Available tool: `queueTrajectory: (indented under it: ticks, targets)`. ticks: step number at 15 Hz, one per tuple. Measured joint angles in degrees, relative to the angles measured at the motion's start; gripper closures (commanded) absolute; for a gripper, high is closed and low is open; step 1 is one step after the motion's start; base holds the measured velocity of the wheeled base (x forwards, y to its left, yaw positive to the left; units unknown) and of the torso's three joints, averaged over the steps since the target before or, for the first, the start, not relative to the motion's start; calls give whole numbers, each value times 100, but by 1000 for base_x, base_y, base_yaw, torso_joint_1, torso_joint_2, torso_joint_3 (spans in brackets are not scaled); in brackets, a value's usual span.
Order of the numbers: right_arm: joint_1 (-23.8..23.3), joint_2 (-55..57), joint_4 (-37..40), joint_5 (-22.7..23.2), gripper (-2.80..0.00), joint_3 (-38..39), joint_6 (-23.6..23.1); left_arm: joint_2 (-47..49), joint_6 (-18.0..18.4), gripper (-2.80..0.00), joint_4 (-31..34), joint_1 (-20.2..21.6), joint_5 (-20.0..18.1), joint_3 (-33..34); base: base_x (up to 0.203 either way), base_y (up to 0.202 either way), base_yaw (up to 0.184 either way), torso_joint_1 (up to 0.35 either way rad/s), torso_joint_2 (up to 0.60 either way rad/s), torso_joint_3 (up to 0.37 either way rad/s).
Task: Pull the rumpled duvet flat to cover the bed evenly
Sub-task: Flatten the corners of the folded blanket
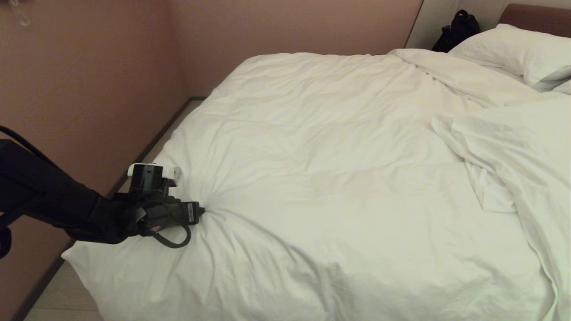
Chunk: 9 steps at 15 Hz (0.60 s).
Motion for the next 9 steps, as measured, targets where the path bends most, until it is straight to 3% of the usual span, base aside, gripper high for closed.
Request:
queueTrajectory:
  ticks: [6,9]
  targets:
    - [0,0,-1,0,0,0,0,-120,0,0,17,-5,9,115,0,0,0,0,0,0]
    - [0,0,0,0,0,0,0,-371,30,0,-7,34,71,484,0,0,0,0,0,0]
